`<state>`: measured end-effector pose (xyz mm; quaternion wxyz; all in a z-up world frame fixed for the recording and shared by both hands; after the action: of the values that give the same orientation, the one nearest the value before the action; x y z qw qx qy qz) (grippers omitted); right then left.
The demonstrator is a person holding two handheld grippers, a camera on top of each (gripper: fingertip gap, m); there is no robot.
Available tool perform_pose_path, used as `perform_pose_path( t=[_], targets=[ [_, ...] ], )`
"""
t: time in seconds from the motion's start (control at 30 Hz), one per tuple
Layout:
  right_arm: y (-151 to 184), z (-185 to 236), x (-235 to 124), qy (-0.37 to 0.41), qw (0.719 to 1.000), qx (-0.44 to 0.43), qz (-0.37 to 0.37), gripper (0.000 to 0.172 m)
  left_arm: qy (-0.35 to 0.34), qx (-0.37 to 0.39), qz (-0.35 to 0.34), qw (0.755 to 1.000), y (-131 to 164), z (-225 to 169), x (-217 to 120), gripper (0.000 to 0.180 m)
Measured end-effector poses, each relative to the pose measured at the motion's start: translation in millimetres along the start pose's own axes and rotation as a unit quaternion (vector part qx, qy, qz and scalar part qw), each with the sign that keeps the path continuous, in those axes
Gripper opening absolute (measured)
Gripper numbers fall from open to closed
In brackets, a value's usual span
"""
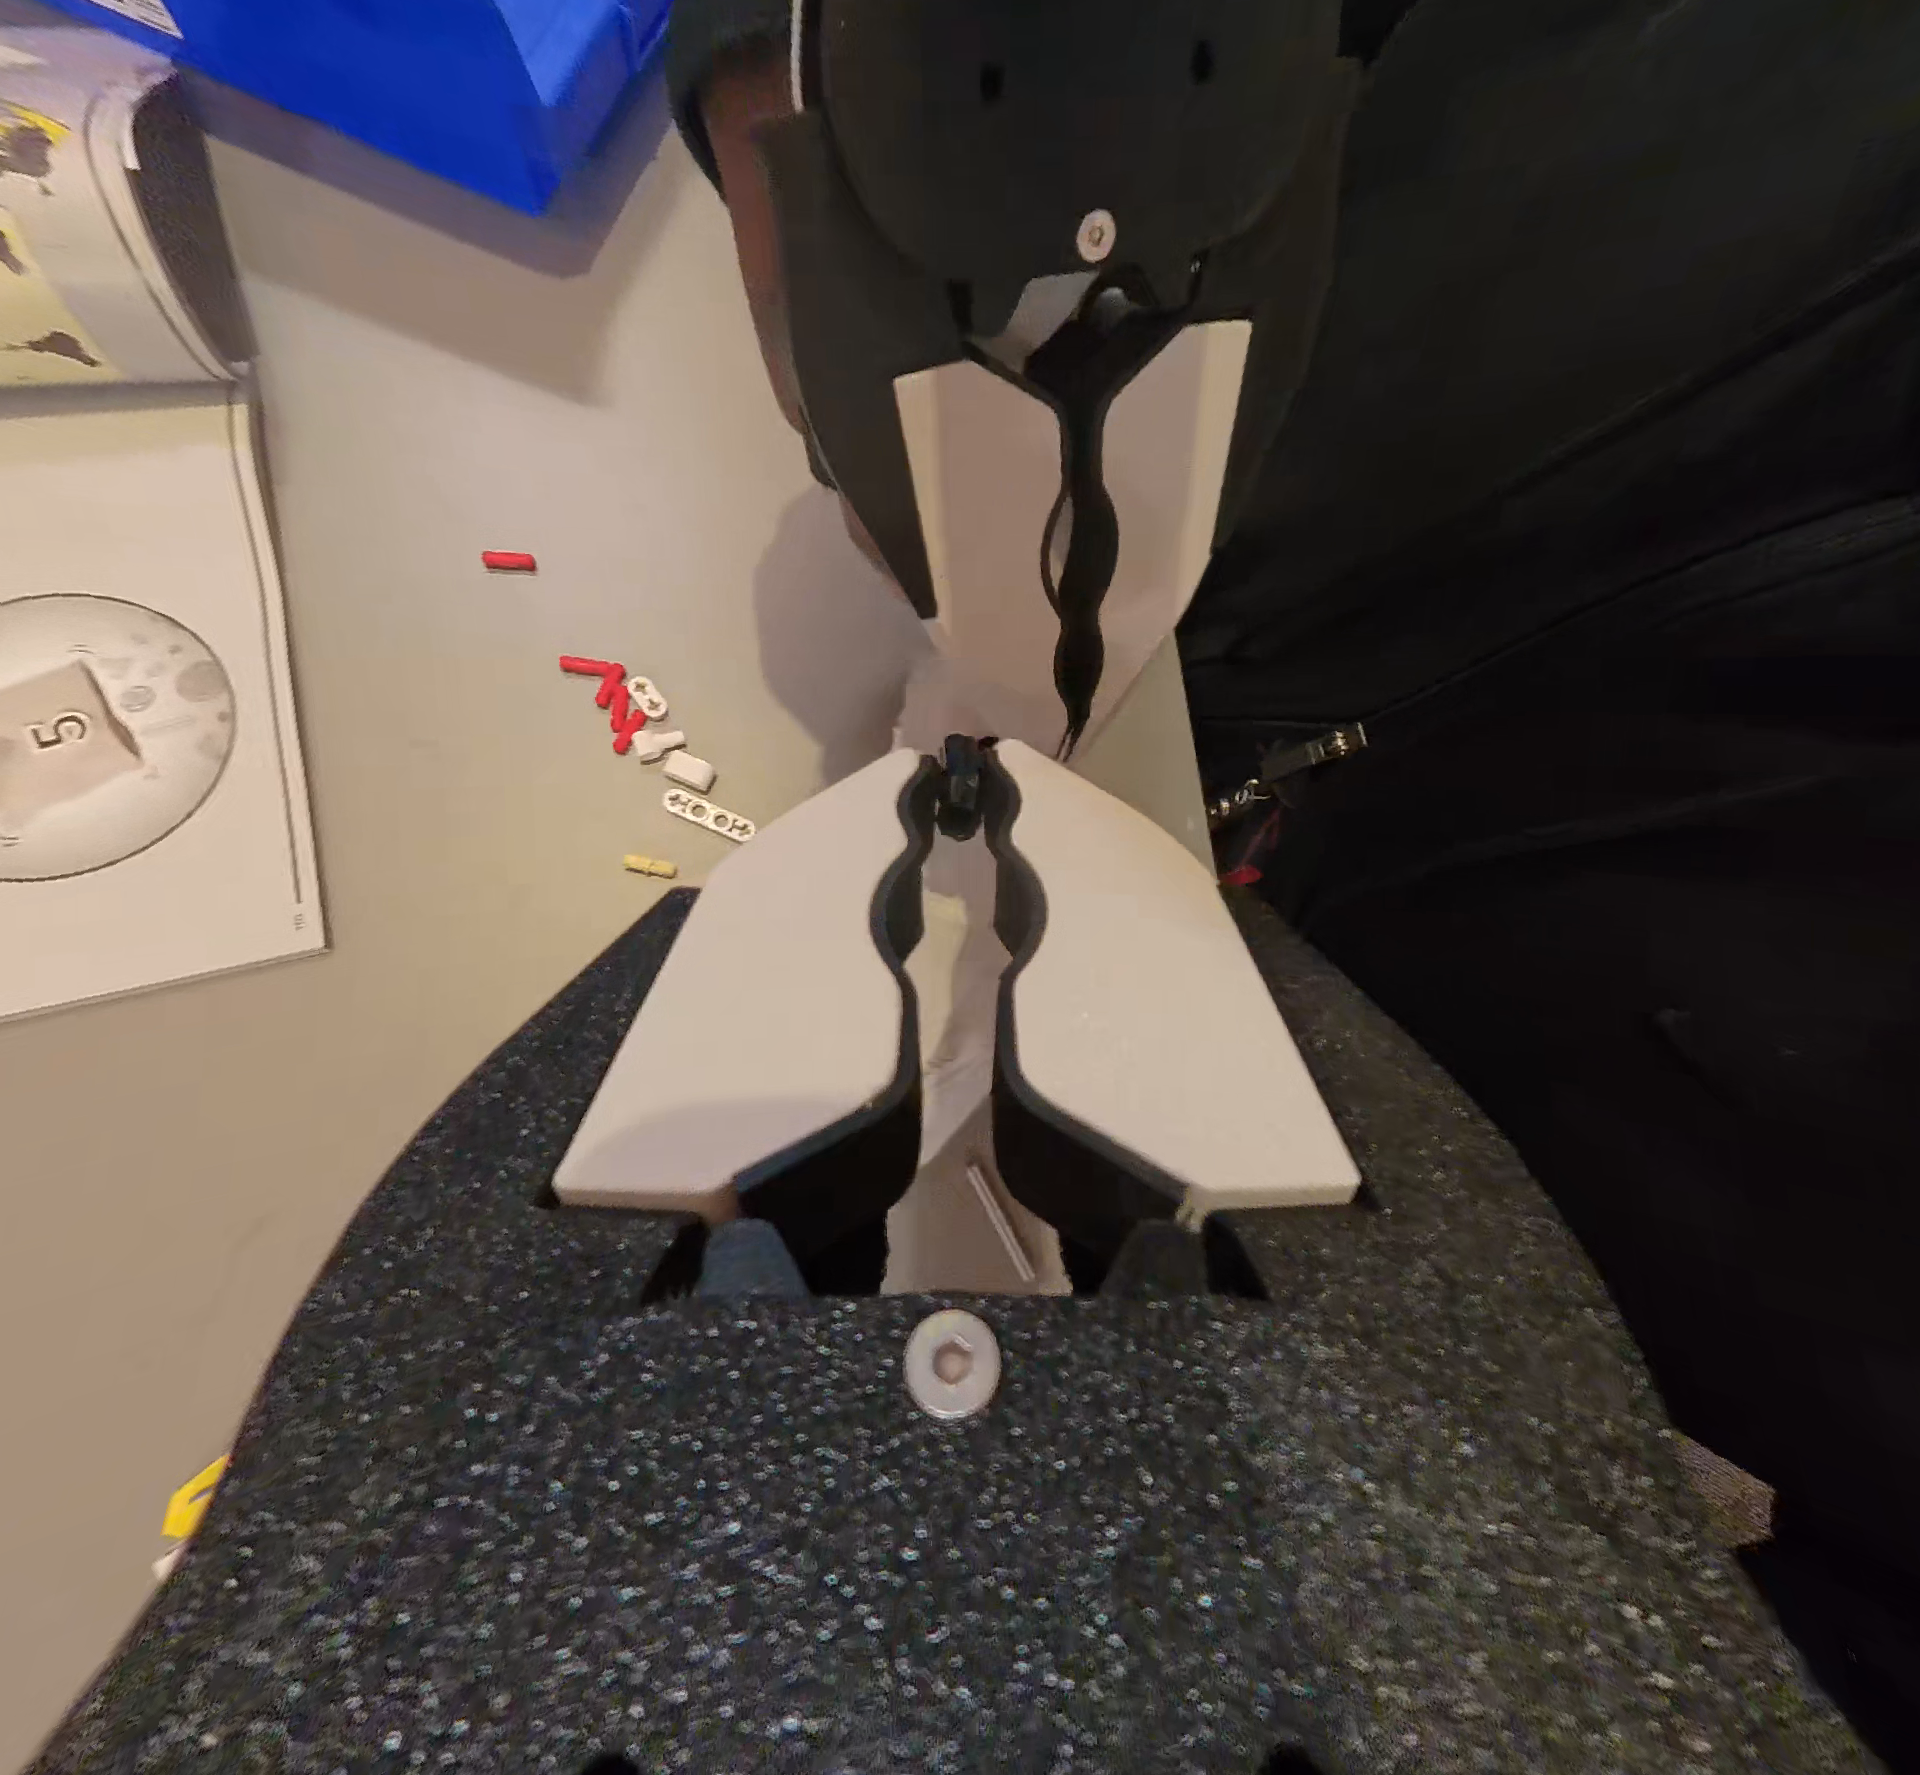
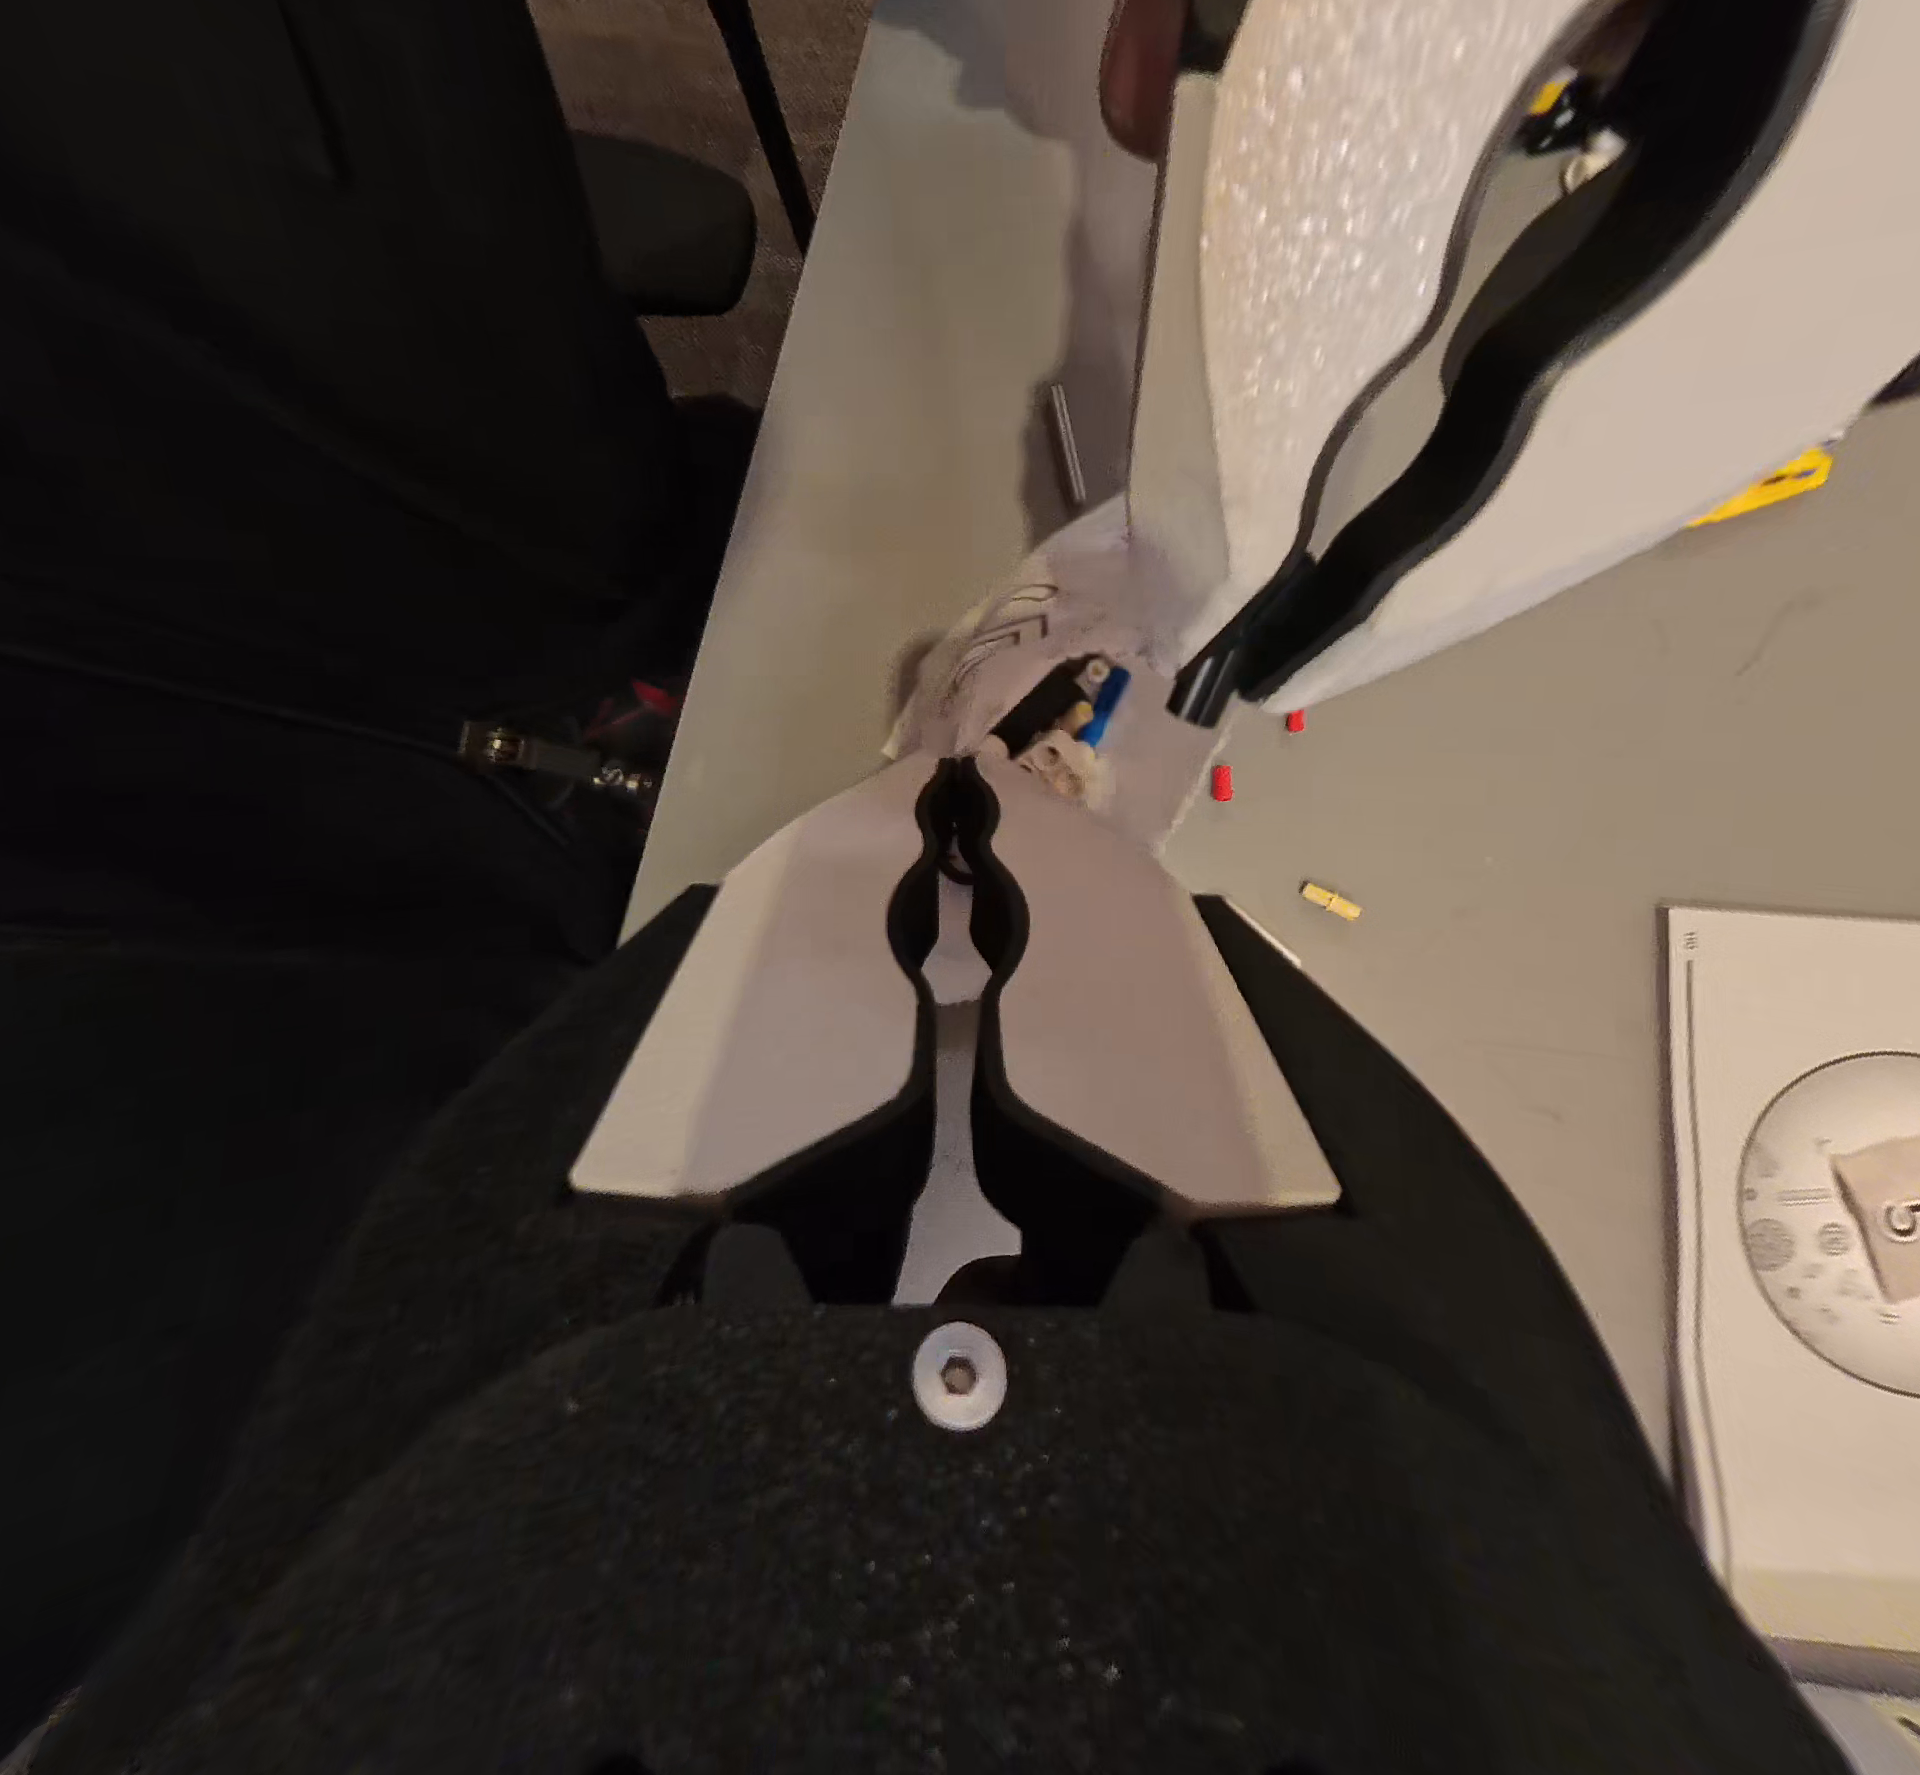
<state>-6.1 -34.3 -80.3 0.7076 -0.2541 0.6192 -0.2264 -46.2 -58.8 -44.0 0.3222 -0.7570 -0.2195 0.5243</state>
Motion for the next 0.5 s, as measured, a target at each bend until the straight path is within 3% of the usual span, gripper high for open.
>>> perform_pose_path(
  t=[0.5],
  targets=[
    [-8.8,6.6,-1.3,0.016,0.997,-0.079,-0.007,0.000,-0.006,-0.012,0.012,1.000,-7.3,-0.4,15.5,0.009]
  ],
)
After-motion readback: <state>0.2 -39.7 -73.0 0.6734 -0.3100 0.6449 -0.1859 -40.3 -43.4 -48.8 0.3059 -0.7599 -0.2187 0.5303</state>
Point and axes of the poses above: each gripper's, where its closed fingertips meet, x out along the fingers, y out of its underside, z = x × y across the jaws, the point moved 2 cm from there along -x, back along the fingers, and after that the axes turned 1 degree about -y, right-handed, at the moved point
